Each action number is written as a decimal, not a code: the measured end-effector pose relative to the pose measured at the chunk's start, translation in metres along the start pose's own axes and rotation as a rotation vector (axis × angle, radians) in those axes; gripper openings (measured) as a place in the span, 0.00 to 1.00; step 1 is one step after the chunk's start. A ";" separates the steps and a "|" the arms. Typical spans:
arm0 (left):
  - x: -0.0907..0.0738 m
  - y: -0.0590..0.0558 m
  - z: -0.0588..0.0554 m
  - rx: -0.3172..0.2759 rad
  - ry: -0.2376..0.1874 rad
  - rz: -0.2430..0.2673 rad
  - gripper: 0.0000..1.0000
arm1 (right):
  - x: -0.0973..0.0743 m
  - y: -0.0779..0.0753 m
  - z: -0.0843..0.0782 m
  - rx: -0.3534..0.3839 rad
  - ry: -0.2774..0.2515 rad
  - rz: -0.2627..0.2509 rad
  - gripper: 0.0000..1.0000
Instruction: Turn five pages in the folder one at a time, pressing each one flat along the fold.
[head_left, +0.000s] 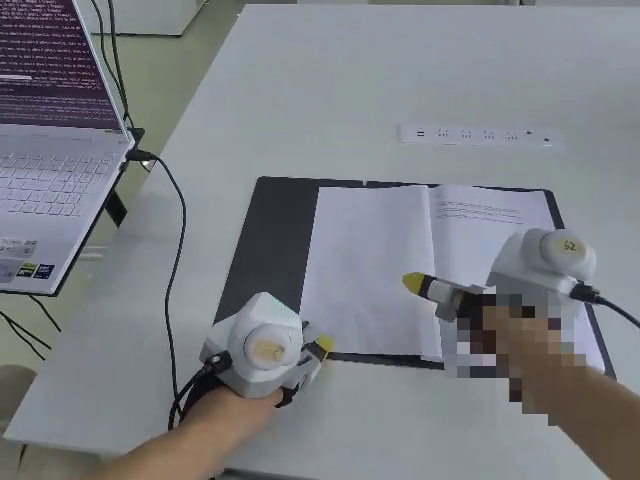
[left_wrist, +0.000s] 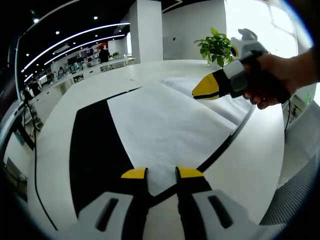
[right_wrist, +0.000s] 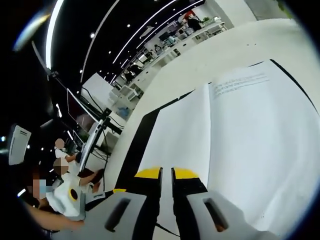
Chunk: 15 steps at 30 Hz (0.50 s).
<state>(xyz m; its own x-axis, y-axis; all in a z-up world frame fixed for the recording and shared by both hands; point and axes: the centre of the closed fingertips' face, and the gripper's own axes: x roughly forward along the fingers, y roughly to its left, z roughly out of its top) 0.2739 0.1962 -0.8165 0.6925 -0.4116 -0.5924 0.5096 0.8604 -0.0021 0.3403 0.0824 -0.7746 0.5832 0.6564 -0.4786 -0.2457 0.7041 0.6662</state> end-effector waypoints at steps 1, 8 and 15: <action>0.001 0.000 0.000 -0.001 -0.002 0.000 0.20 | -0.001 0.000 0.005 0.009 -0.007 0.002 0.06; 0.003 0.001 0.000 -0.007 -0.021 0.003 0.21 | 0.008 0.001 0.032 0.062 -0.015 0.038 0.01; 0.005 0.002 -0.001 -0.006 -0.015 0.012 0.20 | 0.030 -0.021 0.047 0.218 0.011 0.072 0.00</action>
<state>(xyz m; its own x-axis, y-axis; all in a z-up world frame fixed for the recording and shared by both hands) 0.2779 0.1958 -0.8200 0.7061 -0.4054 -0.5805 0.4982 0.8671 0.0004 0.3997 0.0741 -0.7759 0.5612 0.7068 -0.4307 -0.1123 0.5806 0.8064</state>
